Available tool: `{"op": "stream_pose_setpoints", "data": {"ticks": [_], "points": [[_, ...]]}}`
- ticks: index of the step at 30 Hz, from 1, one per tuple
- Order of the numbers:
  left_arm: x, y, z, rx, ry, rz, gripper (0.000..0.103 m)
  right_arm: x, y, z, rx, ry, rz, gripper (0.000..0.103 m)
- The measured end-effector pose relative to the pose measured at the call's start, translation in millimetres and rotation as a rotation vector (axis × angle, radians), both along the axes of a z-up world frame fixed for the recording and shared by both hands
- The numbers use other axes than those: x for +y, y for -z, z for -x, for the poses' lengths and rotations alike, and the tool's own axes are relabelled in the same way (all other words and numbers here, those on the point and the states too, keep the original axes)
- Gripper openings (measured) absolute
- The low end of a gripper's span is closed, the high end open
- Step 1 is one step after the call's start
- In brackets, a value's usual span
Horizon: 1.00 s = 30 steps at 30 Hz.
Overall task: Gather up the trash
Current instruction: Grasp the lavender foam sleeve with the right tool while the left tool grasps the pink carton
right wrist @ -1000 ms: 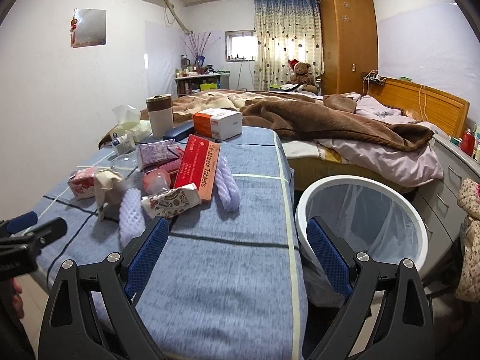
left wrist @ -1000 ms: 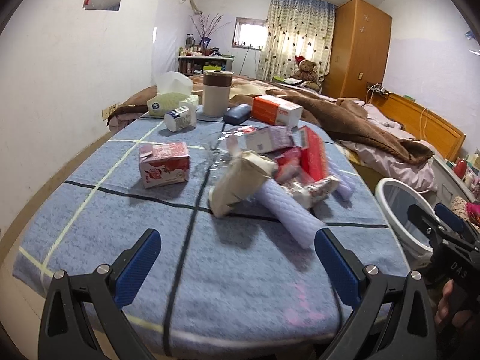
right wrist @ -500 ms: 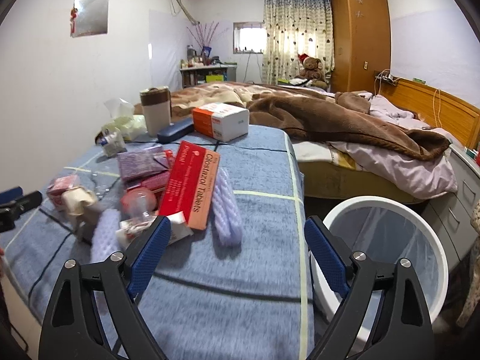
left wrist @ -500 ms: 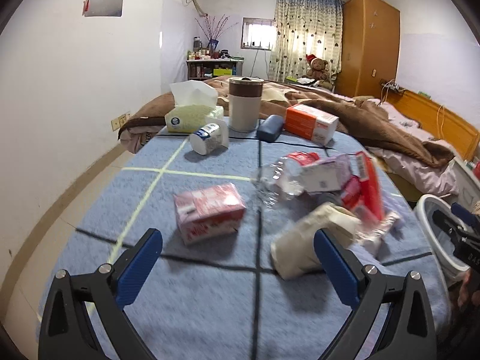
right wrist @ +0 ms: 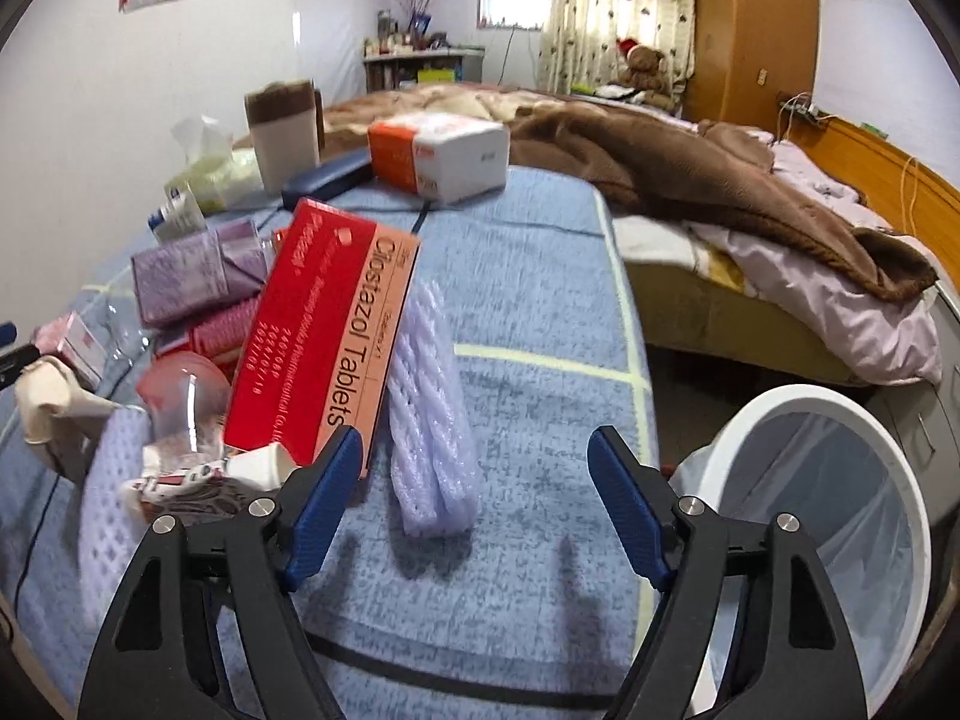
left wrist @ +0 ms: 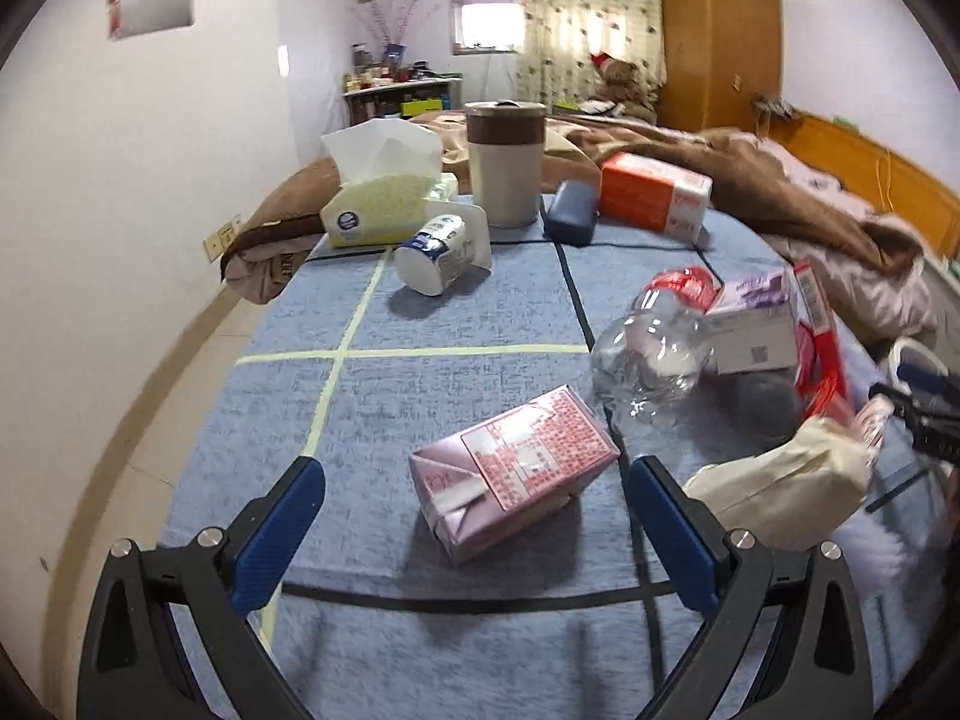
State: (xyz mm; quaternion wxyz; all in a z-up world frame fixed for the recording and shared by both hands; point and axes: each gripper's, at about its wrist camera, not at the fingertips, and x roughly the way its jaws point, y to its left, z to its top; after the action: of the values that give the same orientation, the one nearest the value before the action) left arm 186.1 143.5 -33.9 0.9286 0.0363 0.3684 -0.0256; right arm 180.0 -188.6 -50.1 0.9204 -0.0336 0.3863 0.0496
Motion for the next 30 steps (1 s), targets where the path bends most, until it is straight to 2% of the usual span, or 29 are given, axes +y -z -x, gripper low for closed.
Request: {"op": "stream_pose_setpoints", "data": {"ticks": [4, 6, 10, 12, 14, 16, 18, 19, 21, 26, 28, 30], "points": [[-2.7, 5.2, -13.5, 0.039, 0.063, -0.034, 0.102, 1.2, 2.2, -11.0, 0.036, -0.011, -0.004, 0.078], [-1.0, 7.3, -19.8, 0.051, 0.061, -0.050, 0.102, 2.4, 2.1, -15.1, 0.043, -0.013, -0.004, 0.072], [5.3, 14.2, -29.5, 0.069, 0.054, -0.072, 0.102, 6.2, 0.0, -19.9, 0.045, -0.028, 0.004, 0.071], [11.1, 18.6, -33.1, 0.093, 0.047, -0.061, 0.102, 4.2, 0.1, -24.8, 0.058, -0.029, -0.020, 0.070], [16.4, 20.8, -33.6, 0.091, 0.061, -0.027, 0.102, 3.5, 2.7, -28.6, 0.073, -0.030, -0.038, 0.061], [18.7, 23.8, -36.3, 0.118, 0.065, 0.002, 0.090, 4.7, 5.8, -32.0, 0.092, -0.026, -0.040, 0.058], [18.0, 24.2, -34.7, 0.120, 0.085, 0.031, 0.085, 6.3, 9.0, -32.7, 0.104, -0.020, -0.035, 0.056], [17.0, 24.3, -34.1, 0.121, 0.091, 0.037, 0.077, 6.4, 9.8, -33.0, 0.110, -0.019, -0.038, 0.050], [16.3, 24.4, -34.4, 0.123, 0.093, 0.050, 0.070, 7.1, 10.8, -32.7, 0.118, -0.017, -0.037, 0.043], [20.5, 24.7, -36.2, 0.131, 0.071, 0.107, 0.062, 6.7, 7.8, -31.1, 0.103, -0.009, -0.035, 0.038], [17.8, 24.4, -35.9, 0.135, 0.070, 0.106, 0.051, 6.8, 7.3, -31.0, 0.103, -0.011, -0.039, 0.029], [15.4, 24.2, -34.4, 0.136, 0.065, 0.108, 0.042, 6.5, 7.2, -30.2, 0.100, -0.014, -0.041, 0.027]]}}
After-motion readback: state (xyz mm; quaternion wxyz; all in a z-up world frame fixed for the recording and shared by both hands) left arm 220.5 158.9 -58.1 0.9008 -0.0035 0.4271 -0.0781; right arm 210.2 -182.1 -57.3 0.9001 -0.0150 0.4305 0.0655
